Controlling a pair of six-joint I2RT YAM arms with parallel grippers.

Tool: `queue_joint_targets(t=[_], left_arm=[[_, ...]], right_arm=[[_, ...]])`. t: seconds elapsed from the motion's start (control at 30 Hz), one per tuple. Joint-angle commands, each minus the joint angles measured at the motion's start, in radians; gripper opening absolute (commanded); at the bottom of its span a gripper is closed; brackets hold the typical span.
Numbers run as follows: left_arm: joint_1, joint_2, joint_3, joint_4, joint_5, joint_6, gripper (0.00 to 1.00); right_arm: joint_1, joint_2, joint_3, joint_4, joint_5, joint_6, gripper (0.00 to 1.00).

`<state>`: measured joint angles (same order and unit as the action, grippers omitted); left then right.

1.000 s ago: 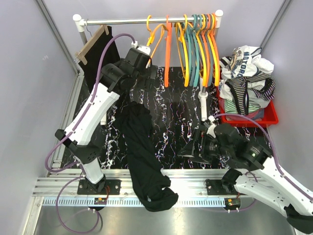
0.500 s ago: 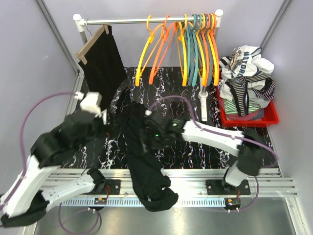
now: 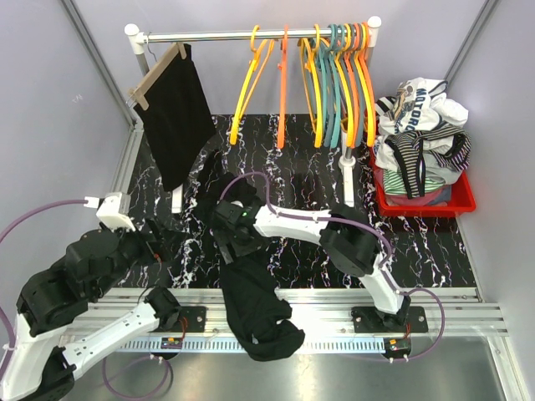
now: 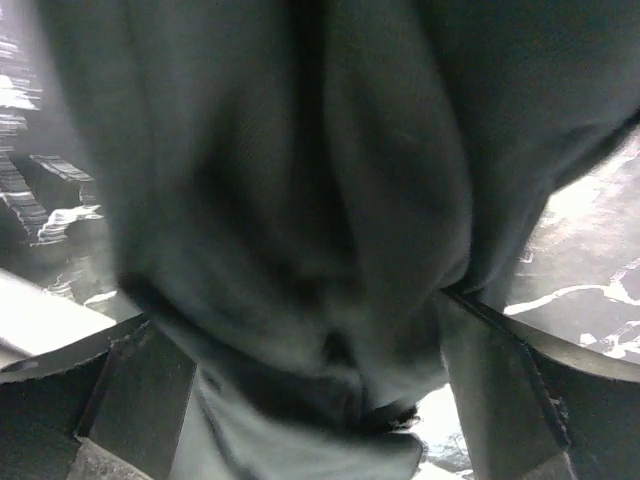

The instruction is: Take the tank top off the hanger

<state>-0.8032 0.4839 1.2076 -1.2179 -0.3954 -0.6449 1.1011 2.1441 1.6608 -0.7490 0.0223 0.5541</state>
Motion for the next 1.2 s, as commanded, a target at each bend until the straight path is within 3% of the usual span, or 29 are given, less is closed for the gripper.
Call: queue_joint_targets(t=[0.0,0.03,0.07,0.13,0.17,0.2,0.27,0.5,0.57,0.77,0.97,1.17], left_arm=[[-0.002,-0.019,-0.019,0.012,0.006,-0.024,0.99],[-0.002,-0.018,-0.026,0.012,0.010,-0.021,0.99],[-0.002,-0.019,-0.028,0.020,0.018,-0.016,0.99],[-0.002,-0.018,-0.039,0.027,0.026,-0.010,0.99],[-0.004,-0.018,-0.042,0.040,0.032,-0.004,0.99],[-0.002,-0.015,-0.048,0.046,0.035,-0.001,0.99],[-0.002,-0.013,-0.052,0.058,0.044,0.007,0.99],[-0.002,-0.001,-0.037,0.058,0.056,0.011,0.99],[-0.002,-0.004,-0.033,0.049,0.053,0.004,0.99],[-0.002,-0.036,-0.034,0.031,0.058,-0.028,0.99],[-0.002,-0.056,-0.048,0.047,0.082,-0.041,0.99],[-0.001,-0.048,-0.063,0.070,0.093,-0.039,0.99]], right_arm=[[0.025,0.030,-0.021,-0.024,0.041,0.012,0.98],[0.026,0.028,-0.041,-0.013,0.024,0.026,0.93],[0.026,0.007,-0.064,0.026,0.007,0.030,0.72],[0.026,-0.054,-0.128,0.075,-0.021,0.046,0.42],[0.026,-0.078,-0.143,0.114,-0.021,0.052,0.10],[0.026,-0.101,-0.145,0.123,-0.021,0.053,0.00],[0.026,-0.142,-0.113,0.119,-0.004,0.030,0.00],[-0.003,-0.099,0.322,-0.043,0.195,-0.137,0.00],[-0.006,-0.165,0.318,0.011,0.272,-0.171,0.00],[0.000,-0.447,-0.034,0.137,0.291,-0.120,0.00],[0.088,-0.749,-0.557,0.162,0.173,0.061,0.00],[0.223,-0.866,-0.722,0.067,0.096,0.191,0.01]])
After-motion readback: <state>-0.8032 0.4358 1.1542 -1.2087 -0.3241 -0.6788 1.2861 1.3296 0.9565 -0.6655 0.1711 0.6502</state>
